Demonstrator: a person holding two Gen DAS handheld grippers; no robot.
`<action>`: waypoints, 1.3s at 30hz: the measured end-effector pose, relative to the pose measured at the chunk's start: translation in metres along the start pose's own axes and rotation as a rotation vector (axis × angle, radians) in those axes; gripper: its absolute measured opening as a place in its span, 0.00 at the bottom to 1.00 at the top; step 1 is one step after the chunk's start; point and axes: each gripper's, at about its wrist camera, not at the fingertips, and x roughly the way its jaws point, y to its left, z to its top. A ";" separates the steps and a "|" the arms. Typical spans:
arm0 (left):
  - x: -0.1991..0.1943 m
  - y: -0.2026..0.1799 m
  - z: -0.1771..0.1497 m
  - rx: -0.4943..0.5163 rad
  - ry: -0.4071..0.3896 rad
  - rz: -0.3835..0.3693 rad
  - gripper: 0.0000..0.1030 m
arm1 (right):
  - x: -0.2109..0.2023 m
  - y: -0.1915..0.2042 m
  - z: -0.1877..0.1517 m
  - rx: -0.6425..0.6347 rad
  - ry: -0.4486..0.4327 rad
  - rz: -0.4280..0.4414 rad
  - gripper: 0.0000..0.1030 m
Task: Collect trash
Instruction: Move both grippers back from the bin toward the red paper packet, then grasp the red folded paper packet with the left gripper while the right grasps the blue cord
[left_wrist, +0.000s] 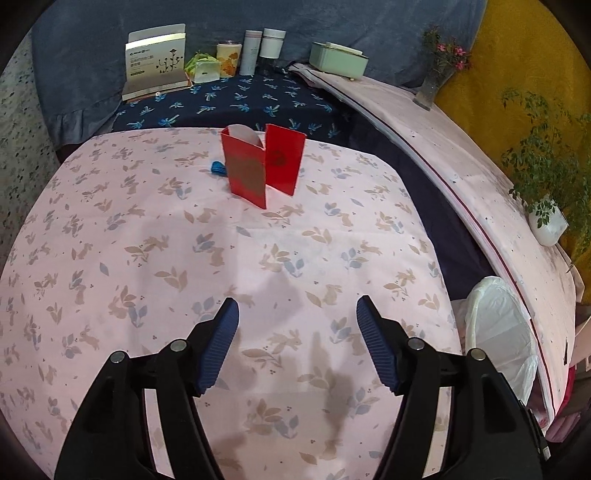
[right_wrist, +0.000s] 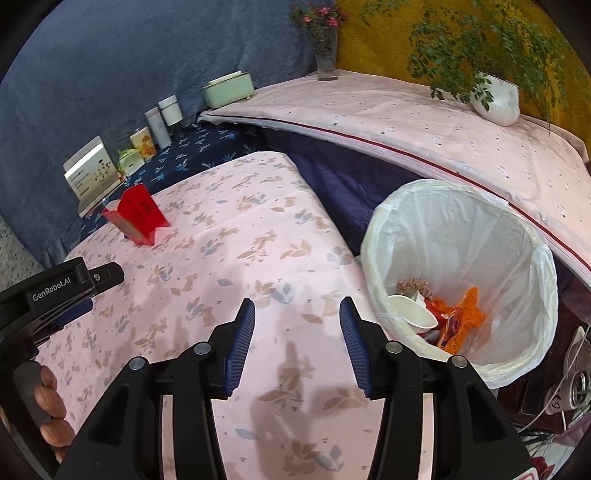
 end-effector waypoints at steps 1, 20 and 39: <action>0.000 0.005 0.002 -0.008 -0.004 0.007 0.65 | 0.001 0.004 0.000 -0.004 0.002 0.001 0.48; 0.040 0.046 0.061 0.018 -0.096 0.081 0.90 | 0.062 0.067 0.015 -0.090 0.074 0.056 0.49; 0.102 0.048 0.105 0.032 -0.069 0.014 0.20 | 0.122 0.116 0.060 -0.121 0.082 0.118 0.50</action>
